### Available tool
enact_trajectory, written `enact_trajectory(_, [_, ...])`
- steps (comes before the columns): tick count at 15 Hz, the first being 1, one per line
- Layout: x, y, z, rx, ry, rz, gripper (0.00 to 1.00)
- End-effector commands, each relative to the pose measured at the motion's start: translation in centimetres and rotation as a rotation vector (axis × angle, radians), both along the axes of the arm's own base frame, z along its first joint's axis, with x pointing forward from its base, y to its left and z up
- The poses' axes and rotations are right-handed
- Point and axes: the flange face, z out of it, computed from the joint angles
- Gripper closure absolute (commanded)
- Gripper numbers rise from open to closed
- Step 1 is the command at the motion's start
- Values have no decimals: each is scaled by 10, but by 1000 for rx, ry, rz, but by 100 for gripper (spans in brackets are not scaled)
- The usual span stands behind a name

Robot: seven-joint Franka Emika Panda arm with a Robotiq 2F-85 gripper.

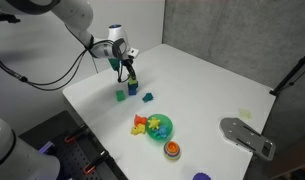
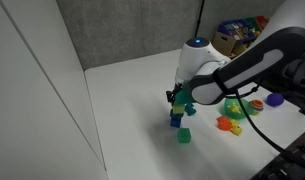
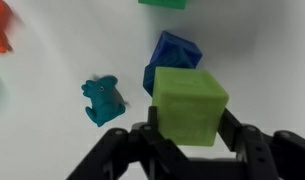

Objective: Place the yellow block on top of the blue block then put the green block on top of the yellow block.

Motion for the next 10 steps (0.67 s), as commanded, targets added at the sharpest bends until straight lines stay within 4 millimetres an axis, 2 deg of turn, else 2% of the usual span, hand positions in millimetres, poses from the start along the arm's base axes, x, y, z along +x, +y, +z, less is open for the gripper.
enact_trajectory(1, [5, 2, 15, 4, -14, 17, 8])
enact_trajectory(2, [6, 3, 19, 9, -17, 20, 2])
enact_trajectory(3, [6, 5, 27, 22, -18, 24, 0])
enact_trajectory(7, [-2, 15, 50, 83, 11, 49, 0])
enact_trajectory(10, [-11, 19, 53, 100, 44, 63, 0])
